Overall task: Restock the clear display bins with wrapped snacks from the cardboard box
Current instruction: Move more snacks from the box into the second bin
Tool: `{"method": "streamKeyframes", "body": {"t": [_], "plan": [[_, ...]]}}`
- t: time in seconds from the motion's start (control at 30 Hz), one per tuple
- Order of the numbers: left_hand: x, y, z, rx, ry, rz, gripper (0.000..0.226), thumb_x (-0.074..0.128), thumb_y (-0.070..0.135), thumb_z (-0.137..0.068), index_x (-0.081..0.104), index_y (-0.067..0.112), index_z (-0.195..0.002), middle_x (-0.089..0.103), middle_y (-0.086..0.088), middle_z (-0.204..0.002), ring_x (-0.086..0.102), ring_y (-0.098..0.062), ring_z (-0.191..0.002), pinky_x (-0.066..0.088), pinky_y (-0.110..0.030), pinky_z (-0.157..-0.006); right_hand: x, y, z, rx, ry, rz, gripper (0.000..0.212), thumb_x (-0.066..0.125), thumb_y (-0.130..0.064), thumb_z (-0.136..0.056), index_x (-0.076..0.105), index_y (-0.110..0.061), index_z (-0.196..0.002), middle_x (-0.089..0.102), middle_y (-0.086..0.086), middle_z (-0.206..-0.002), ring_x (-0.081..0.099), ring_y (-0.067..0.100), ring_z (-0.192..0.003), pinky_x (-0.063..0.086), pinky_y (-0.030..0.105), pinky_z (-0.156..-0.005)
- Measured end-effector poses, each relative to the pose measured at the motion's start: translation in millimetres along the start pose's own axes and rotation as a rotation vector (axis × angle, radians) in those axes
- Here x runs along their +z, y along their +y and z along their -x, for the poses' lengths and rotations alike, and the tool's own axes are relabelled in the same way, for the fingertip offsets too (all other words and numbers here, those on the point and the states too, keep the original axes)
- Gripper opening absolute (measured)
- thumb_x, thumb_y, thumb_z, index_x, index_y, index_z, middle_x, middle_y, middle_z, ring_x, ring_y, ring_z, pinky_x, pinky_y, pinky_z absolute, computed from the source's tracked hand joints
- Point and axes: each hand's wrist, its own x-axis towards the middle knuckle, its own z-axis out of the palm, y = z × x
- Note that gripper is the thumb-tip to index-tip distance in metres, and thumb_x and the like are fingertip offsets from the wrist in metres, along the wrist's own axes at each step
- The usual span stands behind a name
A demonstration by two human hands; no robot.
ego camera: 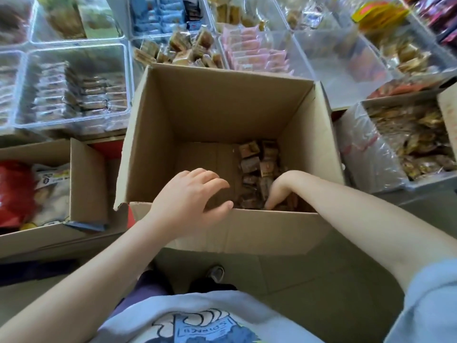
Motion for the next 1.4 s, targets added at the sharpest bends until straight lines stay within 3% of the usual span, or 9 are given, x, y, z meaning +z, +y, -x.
{"method": "streamKeyframes", "body": {"t": [0.1,0.2,0.3,0.43,0.57,0.83,1.03,1.27,1.4], "plan": [[0,-5,0,-0.038,0.092,0.124,0.055,0.048,0.058,-0.093,0.056,0.027,-0.138,0.055,0.005,-0.141,0.050,-0.013,-0.130,0.046,-0.028,-0.099,-22,-5,19,-0.274,0.088,-0.395,0.027,0.051,-0.036,-0.097,0.061,-0.014,-0.109,0.068,0.010,-0.099,0.071,0.024,-0.081,0.057,0.036,-0.080],[-8,-10,-3,-0.186,0.196,0.446,0.063,0.068,0.036,-0.093,0.040,0.027,-0.149,0.039,0.006,-0.152,0.037,-0.007,-0.137,0.040,-0.020,-0.104,-40,-15,48,-0.636,-0.055,-0.775,0.050,0.048,-0.036,-0.088,0.052,-0.007,-0.130,0.067,0.017,-0.106,0.064,0.024,-0.083,0.050,0.030,-0.072],[-28,-20,-7,-0.335,0.281,0.696,0.069,0.071,0.031,-0.091,0.034,0.029,-0.149,0.042,0.011,-0.148,0.045,-0.002,-0.131,0.045,-0.017,-0.101,-52,-37,79,-0.903,-0.189,-0.884,0.049,0.045,-0.034,-0.090,0.050,-0.010,-0.133,0.060,0.023,-0.112,0.055,0.027,-0.087,0.048,0.030,-0.071],[-60,-51,-1,-0.443,0.383,0.974,0.045,0.068,0.033,-0.091,0.051,0.024,-0.132,0.069,0.001,-0.114,0.068,-0.011,-0.104,0.060,-0.027,-0.080,-68,-89,114,-1.052,-0.257,-0.825,0.048,0.034,-0.029,-0.096,0.045,-0.006,-0.137,0.059,0.028,-0.115,0.059,0.034,-0.091,0.052,0.035,-0.077],[-89,-110,28,-0.499,0.489,1.079,0.025,0.068,0.026,-0.094,0.060,0.014,-0.114,0.073,-0.004,-0.100,0.072,-0.015,-0.093,0.061,-0.028,-0.071,-94,-162,139,-1.017,-0.075,-0.728,0.046,0.030,-0.033,-0.107,0.050,-0.004,-0.137,0.062,0.024,-0.126,0.064,0.042,-0.110,0.056,0.045,-0.090],[-139,-281,116,-0.566,0.605,1.141,0.015,0.072,0.022,-0.093,0.068,0.016,-0.106,0.077,-0.005,-0.092,0.074,-0.016,-0.082,0.060,-0.027,-0.062,-136,-385,162,-0.961,0.232,-0.470,0.033,0.063,-0.024,-0.097,0.058,-0.010,-0.126,0.071,0.011,-0.114,0.072,0.028,-0.101,0.060,0.041,-0.083],[-164,-467,182,-0.709,0.631,0.898,0.016,0.062,0.030,-0.099,0.070,0.019,-0.107,0.072,0.005,-0.102,0.066,-0.013,-0.098,0.049,-0.028,-0.086,-182,-561,148,-0.848,0.472,-0.428,0.025,0.073,-0.029,-0.091,0.066,-0.019,-0.113,0.071,0.003,-0.109,0.073,0.013,-0.088,0.059,0.032,-0.075],[-152,-635,215,-0.838,0.503,0.586,0.023,0.066,0.028,-0.094,0.070,0.014,-0.112,0.066,-0.006,-0.114,0.060,-0.023,-0.114,0.046,-0.036,-0.098,-250,-692,121,-0.726,0.646,-0.552,0.031,0.072,-0.026,-0.092,0.054,-0.022,-0.117,0.065,0.004,-0.119,0.072,0.020,-0.096,0.061,0.041,-0.085],[-138,-685,208,-0.786,0.322,0.284,0.057,0.061,0.040,-0.097,0.054,0.007,-0.142,0.043,-0.014,-0.154,0.034,-0.029,-0.146,0.026,-0.041,-0.119,-285,-736,108,-0.709,0.754,-0.620,0.029,0.072,-0.028,-0.092,0.059,-0.021,-0.117,0.068,0.000,-0.110,0.066,0.013,-0.088,0.058,0.031,-0.076]]}}
